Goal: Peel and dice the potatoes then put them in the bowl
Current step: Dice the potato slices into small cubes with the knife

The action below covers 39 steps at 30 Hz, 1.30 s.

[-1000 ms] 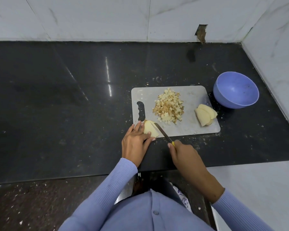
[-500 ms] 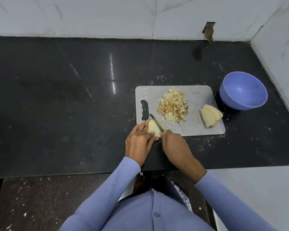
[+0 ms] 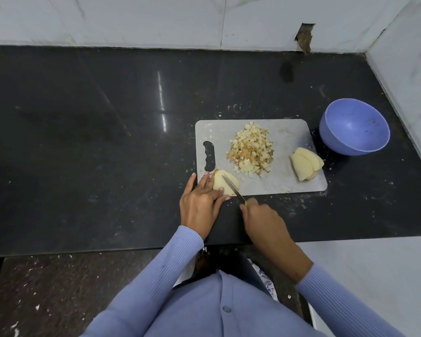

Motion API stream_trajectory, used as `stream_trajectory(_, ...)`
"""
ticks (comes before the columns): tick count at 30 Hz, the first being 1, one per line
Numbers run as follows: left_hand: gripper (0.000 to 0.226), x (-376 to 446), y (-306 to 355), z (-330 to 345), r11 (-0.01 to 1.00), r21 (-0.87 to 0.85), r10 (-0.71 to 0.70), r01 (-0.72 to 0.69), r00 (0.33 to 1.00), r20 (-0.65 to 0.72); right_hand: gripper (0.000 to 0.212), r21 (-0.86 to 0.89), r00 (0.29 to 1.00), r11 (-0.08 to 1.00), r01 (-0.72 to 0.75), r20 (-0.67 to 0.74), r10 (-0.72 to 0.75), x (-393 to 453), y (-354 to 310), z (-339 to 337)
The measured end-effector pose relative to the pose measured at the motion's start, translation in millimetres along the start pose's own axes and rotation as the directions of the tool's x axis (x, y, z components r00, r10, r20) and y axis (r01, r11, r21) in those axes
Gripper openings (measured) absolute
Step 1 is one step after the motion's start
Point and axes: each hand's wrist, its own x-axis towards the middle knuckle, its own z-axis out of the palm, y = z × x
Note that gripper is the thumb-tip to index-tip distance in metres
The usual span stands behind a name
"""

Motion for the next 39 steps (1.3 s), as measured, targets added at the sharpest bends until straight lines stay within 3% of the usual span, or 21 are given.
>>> stream_trajectory(4, 0.018, -2, 0, -1, 1.000, 0.007, 0.014, -0.014, 1.000, -0.004, 0.024, -0.054, 0.996, 0.997, -0.052, 0.064, 0.056, -33, 22, 5)
stream_trajectory(8, 0.019, 0, -2, -2, 1.000, -0.001, 0.016, -0.016, 1.000, -0.001, 0.023, -0.084, 0.998, 0.995, -0.046, 0.044, 0.050, -38, 26, 8)
stream_trajectory(14, 0.021, -4, -2, -3, 1.000, 0.027, 0.016, -0.016, 1.000, -0.009, 0.025, 0.030, 0.998, 0.998, -0.058, -0.036, 0.059, -30, 29, 11)
stream_trajectory(20, 0.032, -8, -1, -5, 0.999, 0.032, 0.012, -0.012, 1.000, -0.008, 0.029, 0.117, 0.993, 0.993, 0.031, -0.115, -0.017, -23, 13, 2)
stream_trajectory(26, 0.021, -6, -4, -3, 0.999, 0.038, 0.018, -0.018, 1.000, 0.001, 0.038, 0.130, 0.991, 0.988, 0.079, -0.117, -0.064, 15, -13, 1)
stream_trajectory(33, 0.030, -7, -2, -3, 0.996, 0.077, 0.041, -0.039, 0.999, -0.025, 0.034, 0.003, 0.996, 0.999, 0.051, -0.068, -0.051, 17, -18, 3)
stream_trajectory(39, 0.019, -7, -3, -1, 0.994, 0.097, 0.060, -0.056, 0.998, -0.037, 0.029, -0.060, 1.000, 0.998, -0.006, 0.018, 0.007, -22, 13, 9)
